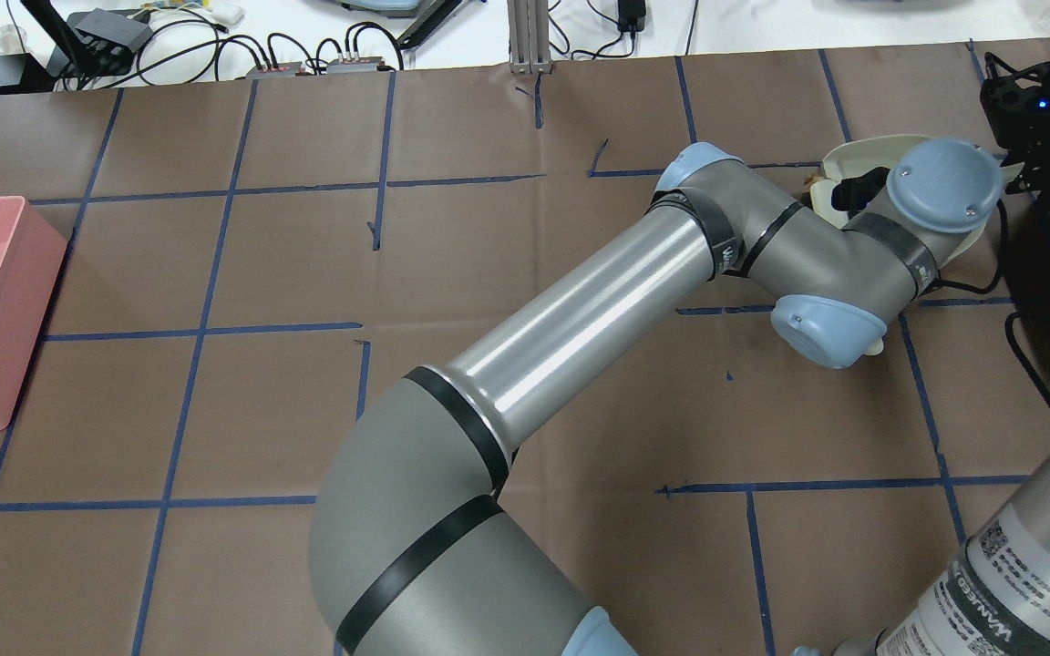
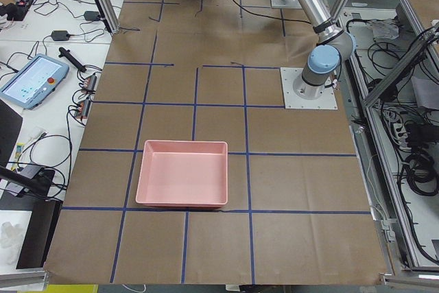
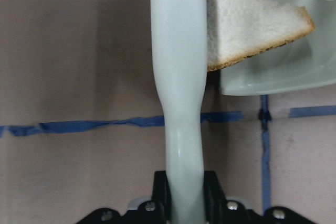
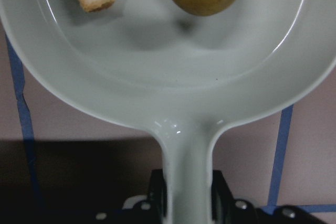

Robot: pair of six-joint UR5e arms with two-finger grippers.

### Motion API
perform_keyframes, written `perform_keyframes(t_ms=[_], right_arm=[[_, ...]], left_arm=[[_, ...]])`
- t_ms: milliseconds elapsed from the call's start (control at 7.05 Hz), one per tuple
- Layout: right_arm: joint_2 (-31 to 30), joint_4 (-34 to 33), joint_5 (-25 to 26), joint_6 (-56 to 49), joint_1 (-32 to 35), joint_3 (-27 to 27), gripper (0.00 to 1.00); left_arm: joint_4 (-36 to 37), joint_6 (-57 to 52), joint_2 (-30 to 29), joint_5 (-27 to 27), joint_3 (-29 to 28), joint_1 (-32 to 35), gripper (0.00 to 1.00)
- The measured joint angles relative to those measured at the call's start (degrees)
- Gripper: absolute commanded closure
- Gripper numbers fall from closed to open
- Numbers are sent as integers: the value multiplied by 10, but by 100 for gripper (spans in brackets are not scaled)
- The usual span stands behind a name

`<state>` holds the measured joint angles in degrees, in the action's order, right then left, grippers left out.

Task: Sweep and dump trash in nearest bin
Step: 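Sweep the bread and potato into the dustpan with the left gripper's brush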

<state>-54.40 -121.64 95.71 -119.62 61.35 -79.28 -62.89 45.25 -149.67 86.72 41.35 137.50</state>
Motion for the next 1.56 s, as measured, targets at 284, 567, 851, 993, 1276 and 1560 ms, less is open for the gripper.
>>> perform_keyframes(t_ms=[284,567,851,993,1276,1560], right_arm=[[-1,-1,0,0,0,0,100],[-1,0,0,0,0,1,100],[-2,0,0,0,0,1,100],[-2,0,1,0,0,1,100],[-1,0,1,0,0,1,100],[-1,0,1,0,0,1,100]], left_arm=[[5,0,-33,-38,-55,6,100],[19,0,-50,-82,-82,9,100],[29,13,-49,-101,-94,8,100],[25,21,-45,-101,-93,6,100],[-3,26,-15,-95,-66,-7,100],[-42,25,51,-65,9,-21,100]])
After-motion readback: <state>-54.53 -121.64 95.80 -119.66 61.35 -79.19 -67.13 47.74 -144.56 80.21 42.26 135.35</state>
